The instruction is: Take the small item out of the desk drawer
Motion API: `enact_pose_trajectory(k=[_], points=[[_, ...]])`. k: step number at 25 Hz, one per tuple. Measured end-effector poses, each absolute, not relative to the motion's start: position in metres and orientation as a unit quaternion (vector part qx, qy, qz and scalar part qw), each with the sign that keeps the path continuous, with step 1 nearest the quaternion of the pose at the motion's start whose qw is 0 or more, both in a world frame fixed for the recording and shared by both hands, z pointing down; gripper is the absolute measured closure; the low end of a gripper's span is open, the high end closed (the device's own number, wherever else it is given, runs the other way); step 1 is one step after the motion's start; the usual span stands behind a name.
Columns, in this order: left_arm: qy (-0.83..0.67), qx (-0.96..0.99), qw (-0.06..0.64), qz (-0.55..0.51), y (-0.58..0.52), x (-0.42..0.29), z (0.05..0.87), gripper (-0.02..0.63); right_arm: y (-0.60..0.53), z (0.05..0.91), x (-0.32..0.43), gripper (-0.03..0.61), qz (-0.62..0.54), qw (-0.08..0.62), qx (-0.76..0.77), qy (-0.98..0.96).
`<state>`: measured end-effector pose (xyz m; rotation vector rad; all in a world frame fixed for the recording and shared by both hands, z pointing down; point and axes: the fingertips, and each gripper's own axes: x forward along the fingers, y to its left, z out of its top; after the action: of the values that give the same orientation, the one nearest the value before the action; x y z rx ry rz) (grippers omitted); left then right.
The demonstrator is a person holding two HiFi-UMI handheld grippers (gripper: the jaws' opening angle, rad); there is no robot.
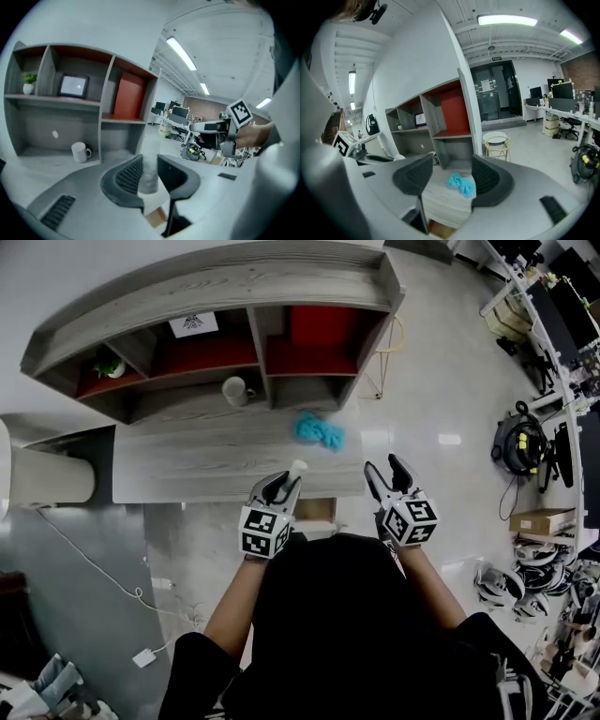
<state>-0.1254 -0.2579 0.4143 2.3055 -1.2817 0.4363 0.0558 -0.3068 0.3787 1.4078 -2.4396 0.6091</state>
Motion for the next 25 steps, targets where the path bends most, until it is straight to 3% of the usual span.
enact_pose_trajectory(k=[4, 9, 12, 14, 25], points=[[-0.489, 0.847, 0.171, 0.118, -0.271, -0.139, 0.355, 0.514, -0.306, 0.344, 0.049, 0.348, 0.232, 0.067, 0.498, -0.832], [-0.517, 0.843, 0.129, 0.065, -0.286, -0.157, 0.307, 0.514, -0.311, 0.294, 0.055, 0.435, 0.204, 0.009, 0.529, -0.824], [-0.521, 0.843, 0.129, 0.032, -0.290, -0.165, 0.287, 0.514, -0.317, 0.277, 0.058, 0.471, 0.167, 0.009, 0.542, -0.824], [-0.519, 0.843, 0.139, 0.009, -0.291, -0.168, 0.274, 0.514, -0.321, 0.274, 0.059, 0.572, 0.137, 0.026, 0.550, -0.823], [-0.549, 0.828, 0.112, 0.033, -0.294, -0.196, 0.257, 0.514, -0.339, 0.268, 0.055, 0.578, 0.115, 0.047, 0.564, -0.816]])
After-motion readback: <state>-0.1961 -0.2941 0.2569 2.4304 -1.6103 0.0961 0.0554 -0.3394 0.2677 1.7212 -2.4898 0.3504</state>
